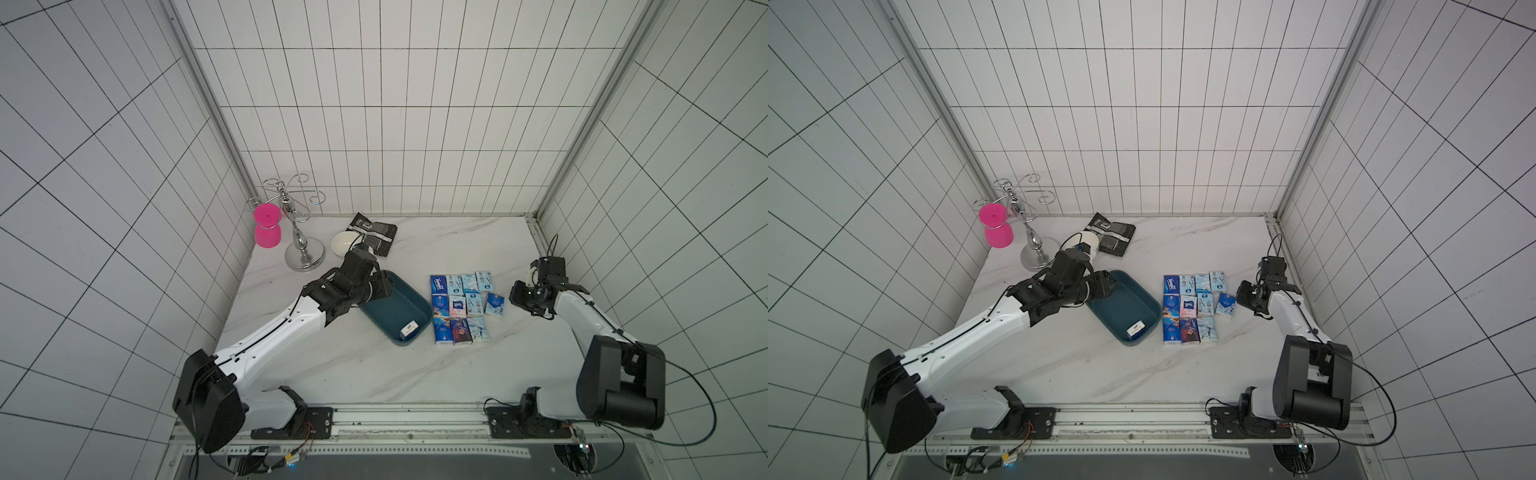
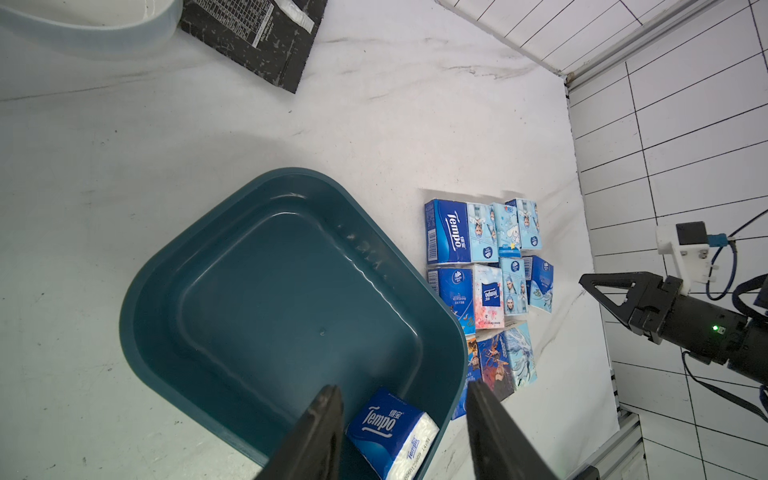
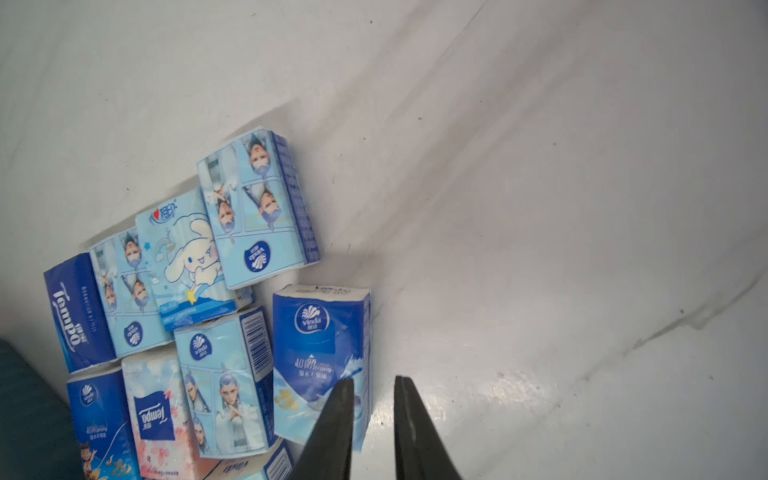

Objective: Take the pocket tissues out of the storage box
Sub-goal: Move the pocket tissues to the center of the board.

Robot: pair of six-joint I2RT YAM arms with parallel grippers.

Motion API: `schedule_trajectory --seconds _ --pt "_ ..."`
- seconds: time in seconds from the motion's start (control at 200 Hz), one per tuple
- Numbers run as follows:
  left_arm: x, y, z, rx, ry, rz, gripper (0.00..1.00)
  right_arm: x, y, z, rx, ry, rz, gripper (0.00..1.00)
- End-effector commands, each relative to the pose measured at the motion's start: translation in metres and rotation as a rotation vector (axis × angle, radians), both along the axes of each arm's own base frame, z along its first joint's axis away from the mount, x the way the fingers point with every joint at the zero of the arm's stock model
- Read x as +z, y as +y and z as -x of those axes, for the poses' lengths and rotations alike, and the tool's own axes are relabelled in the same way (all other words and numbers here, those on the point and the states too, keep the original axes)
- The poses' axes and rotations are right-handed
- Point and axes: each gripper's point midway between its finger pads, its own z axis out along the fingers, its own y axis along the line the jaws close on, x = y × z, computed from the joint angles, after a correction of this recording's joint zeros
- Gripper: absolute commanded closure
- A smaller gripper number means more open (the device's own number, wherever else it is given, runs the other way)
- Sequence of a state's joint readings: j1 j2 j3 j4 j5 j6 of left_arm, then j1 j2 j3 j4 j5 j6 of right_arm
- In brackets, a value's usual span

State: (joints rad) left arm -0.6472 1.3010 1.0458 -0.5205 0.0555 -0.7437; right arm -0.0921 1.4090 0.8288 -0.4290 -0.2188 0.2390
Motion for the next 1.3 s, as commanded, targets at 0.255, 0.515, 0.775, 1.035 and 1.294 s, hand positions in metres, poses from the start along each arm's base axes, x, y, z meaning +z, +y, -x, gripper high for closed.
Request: schedule_trajectory --seconds 0.255,0.515,0.775,1.035,1.294 --pt "0.016 0.001 -0.003 0.002 -0.045 0.005 0.49 -0.022 -0.006 -0.010 -0.022 0.058 -0.023 0.81" --pt "0.017 0.003 -0.003 0.006 -0.051 0.004 0.49 -0.033 0.000 -0.018 -0.007 0.077 -0.054 0.80" --pt "0.015 0.006 -0.004 0.013 -0.049 0.001 0.49 -0.035 0.002 -0.028 0.008 0.074 -0.047 0.77" --pt "0.015 0.007 -0.006 0.018 -0.048 -0.001 0.49 -0.034 0.009 -0.036 0.041 0.059 -0.062 0.76" --pt "0.013 0.007 -0.007 0.019 -0.045 -0.002 0.49 -0.034 0.014 -0.038 0.065 0.061 -0.065 0.75"
